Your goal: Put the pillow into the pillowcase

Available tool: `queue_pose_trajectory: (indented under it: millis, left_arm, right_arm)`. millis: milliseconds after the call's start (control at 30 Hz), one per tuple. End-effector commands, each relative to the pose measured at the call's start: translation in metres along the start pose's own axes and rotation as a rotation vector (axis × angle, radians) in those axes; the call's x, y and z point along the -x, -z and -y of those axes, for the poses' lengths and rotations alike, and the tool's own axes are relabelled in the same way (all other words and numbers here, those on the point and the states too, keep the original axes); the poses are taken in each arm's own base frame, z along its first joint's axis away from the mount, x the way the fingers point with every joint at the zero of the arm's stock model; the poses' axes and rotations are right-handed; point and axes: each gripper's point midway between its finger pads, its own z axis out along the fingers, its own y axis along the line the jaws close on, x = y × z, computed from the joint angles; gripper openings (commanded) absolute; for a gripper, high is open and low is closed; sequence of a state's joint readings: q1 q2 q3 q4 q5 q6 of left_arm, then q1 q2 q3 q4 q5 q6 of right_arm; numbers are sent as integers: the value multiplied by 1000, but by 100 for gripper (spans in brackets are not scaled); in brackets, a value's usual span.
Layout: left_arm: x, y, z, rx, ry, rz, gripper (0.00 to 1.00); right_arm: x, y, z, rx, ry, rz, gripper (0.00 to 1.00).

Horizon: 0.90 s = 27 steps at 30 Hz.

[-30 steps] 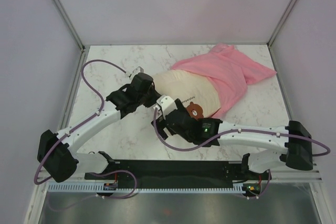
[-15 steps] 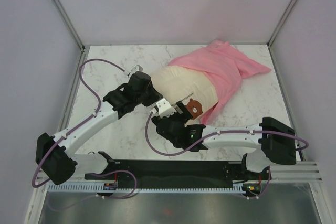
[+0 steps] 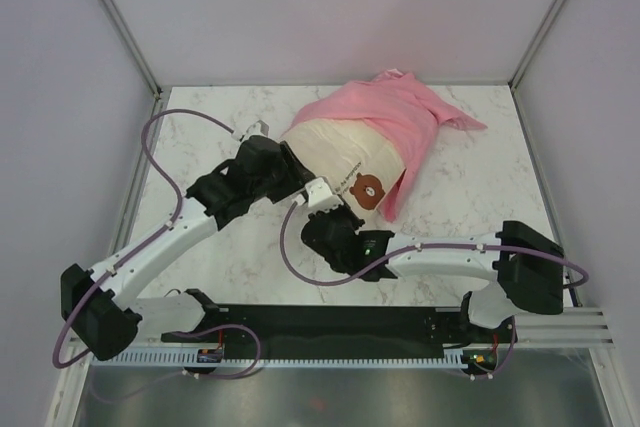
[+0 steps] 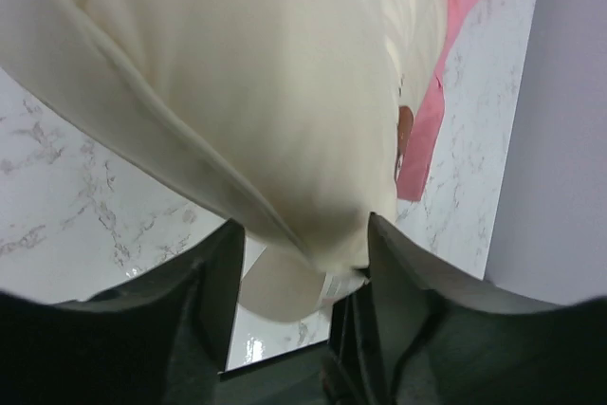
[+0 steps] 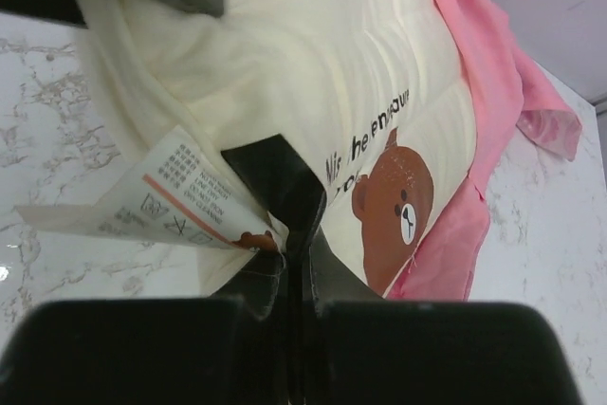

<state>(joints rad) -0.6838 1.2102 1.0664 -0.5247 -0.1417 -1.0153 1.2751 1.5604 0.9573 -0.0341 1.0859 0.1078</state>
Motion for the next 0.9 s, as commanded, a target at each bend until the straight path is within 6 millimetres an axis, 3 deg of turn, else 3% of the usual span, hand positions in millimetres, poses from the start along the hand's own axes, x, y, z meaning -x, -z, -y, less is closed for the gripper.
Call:
queue_pose_trajectory:
  millis: [0, 100, 300, 500, 600, 700, 733, 833, 867]
  left_arm:
    - [35, 47, 47, -194, -60, 106, 67]
    - [44, 62, 39, -197, -75, 144, 99]
    - [65, 80, 14, -221, -65, 161, 100]
    - [70, 78, -20, -192, -23, 191, 100]
    - [60, 62, -27, -198, -7, 157, 100]
    - [45, 34, -35, -206, 11, 94, 100]
    - [48, 27, -29, -239, 13, 104, 100]
    - [36, -6, -31, -240, 20, 42, 100]
    - [30, -25, -31, -221, 14, 16, 100]
  right_arm:
    - [23, -6, 42, -32, -109, -1, 0]
    - [37, -6, 60, 9, -190, -1, 0]
    - [54, -7, 101, 16, -298, -26, 0]
    - [68, -14, 140, -13, -406, -56, 0]
    - [78, -16, 157, -22, -449, -55, 0]
    - [88, -17, 170, -20, -492, -45, 0]
    - [95, -16, 173, -13, -504, -37, 0]
    - [106, -18, 179, -6, -521, -26, 0]
    - [106, -20, 180, -10, -517, -31, 0]
